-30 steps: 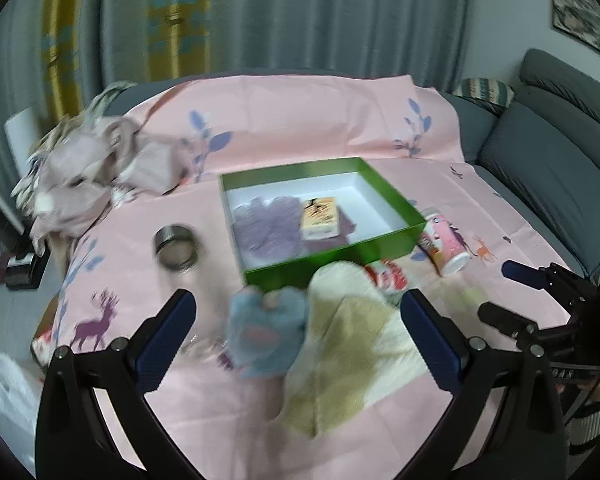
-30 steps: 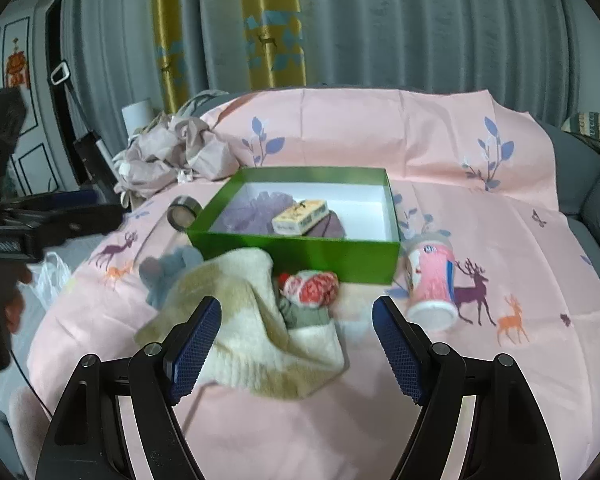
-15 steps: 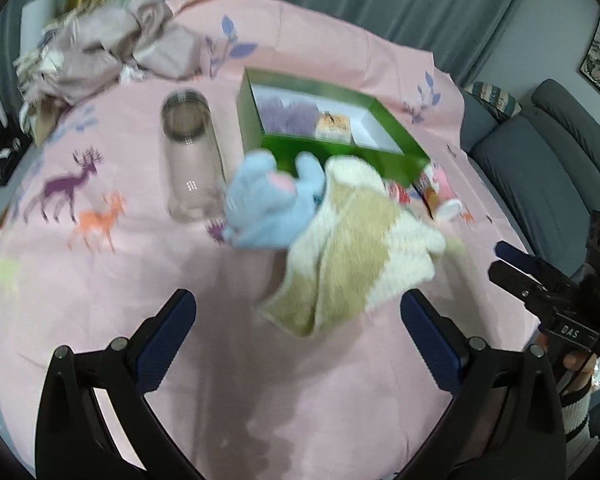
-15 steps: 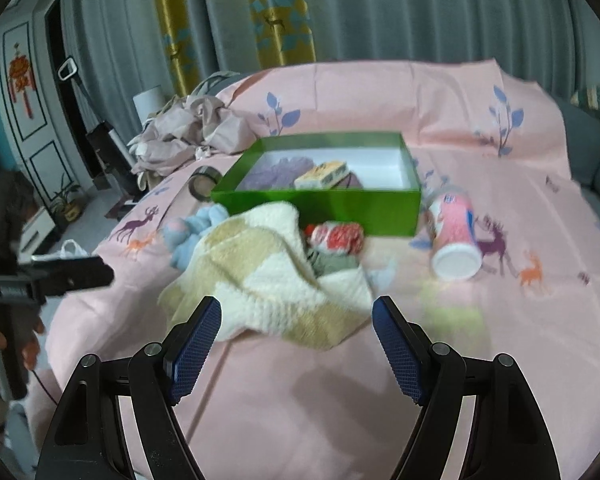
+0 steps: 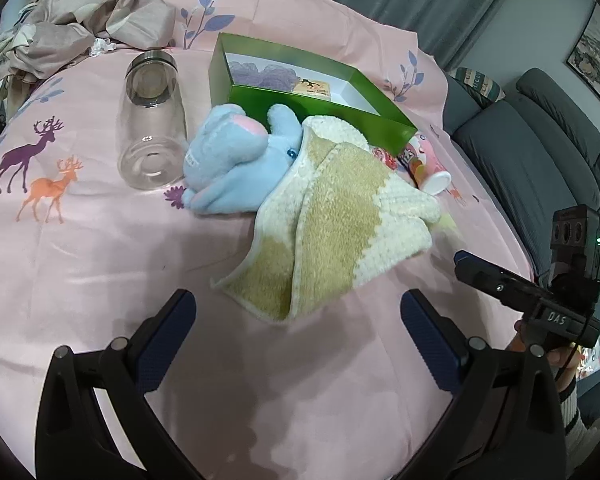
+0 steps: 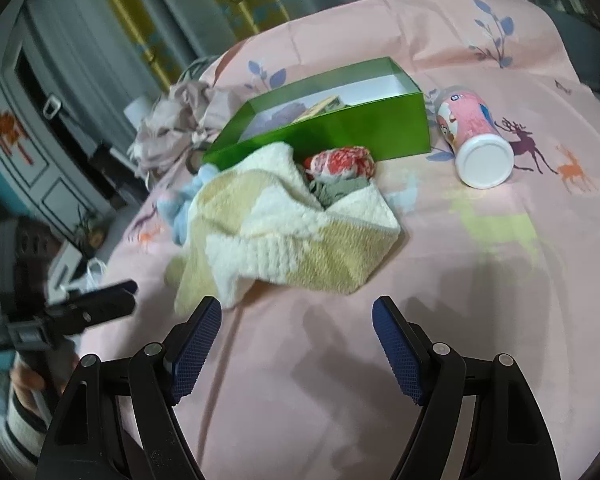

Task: Organize soft objects
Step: 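Move both grippers back to the cream-and-tan knit towel, then close both grippers on the knit towel and lift it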

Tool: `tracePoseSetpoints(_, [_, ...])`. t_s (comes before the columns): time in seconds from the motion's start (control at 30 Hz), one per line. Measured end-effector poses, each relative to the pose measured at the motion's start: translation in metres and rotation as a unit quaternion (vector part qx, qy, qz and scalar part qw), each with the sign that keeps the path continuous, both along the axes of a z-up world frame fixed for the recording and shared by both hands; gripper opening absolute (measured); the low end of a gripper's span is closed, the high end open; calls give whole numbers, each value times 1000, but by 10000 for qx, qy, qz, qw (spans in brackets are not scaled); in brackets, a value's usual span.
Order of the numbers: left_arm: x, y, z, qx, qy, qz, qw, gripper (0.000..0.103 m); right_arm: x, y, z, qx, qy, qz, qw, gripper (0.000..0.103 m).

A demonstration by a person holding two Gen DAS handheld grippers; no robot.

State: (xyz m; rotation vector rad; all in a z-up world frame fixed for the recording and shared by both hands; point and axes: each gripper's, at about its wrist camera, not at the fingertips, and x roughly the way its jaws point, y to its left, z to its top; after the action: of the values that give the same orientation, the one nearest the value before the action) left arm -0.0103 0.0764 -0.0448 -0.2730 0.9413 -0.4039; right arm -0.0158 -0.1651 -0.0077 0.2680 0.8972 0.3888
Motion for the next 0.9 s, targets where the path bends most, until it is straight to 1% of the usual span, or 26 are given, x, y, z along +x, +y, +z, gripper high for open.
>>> tracePoseSetpoints(0.23, [22,-3,-9,-113,109,96,9998,102,20,-9,-8,92,51,-339,9994,79])
tracePoseSetpoints(0.37, [31,-8,-14,-205,171,-6,9996,99,32,-10,-16,260,154,-385,9988,79])
tracePoseSetpoints(0.4, [33,-9,-15,-237,196,-33,9995,96,35,-8,-18,299,168,-370,9987,79])
tracePoseSetpoints(0.43, [33,-11,-16,-321,219,-86,9992,87,38,-7,-19,322,193,-359,9987,79])
tracePoseSetpoints(0.47, [34,-12,-17,-365,238,-117,9990,82,40,-6,-21,338,216,-346,9986,79])
tracePoseSetpoints(0.53, [34,-14,-20,-358,278,-110,9989,81,43,-3,-24,397,257,-283,9985,79])
tracePoseSetpoints(0.6, [34,-14,-22,-469,342,-107,9983,75,46,-1,-27,463,304,-226,9982,79])
tracePoseSetpoints(0.63, [35,-14,-24,-551,380,-104,9977,68,46,-1,-28,467,310,-233,9982,78])
tracePoseSetpoints(0.67, [34,-13,-25,-607,408,-97,9973,61,46,0,-28,450,313,-252,9982,74])
tracePoseSetpoints(0.7, [34,-13,-26,-654,439,-89,9969,58,46,0,-29,436,311,-247,9983,67])
tracePoseSetpoints(0.73, [35,-13,-27,-706,472,-83,9964,52,47,1,-29,438,311,-234,9983,63])
tracePoseSetpoints(0.77, [36,-12,-28,-762,504,-88,9958,44,47,2,-29,442,316,-207,9983,54])
tracePoseSetpoints(0.8, [36,-13,-29,-841,547,-99,9949,40,48,4,-28,435,325,-166,9984,46])
tracePoseSetpoints(0.83, [36,-13,-29,-890,569,-122,9943,34,49,6,-28,417,326,-141,9985,42])
tracePoseSetpoints(0.87, [36,-15,-29,-908,579,-127,9941,26,50,7,-28,402,325,-126,9986,35])
tracePoseSetpoints(0.9, [36,-15,-29,-890,594,-104,9942,22,50,10,-29,373,326,-87,9987,25])
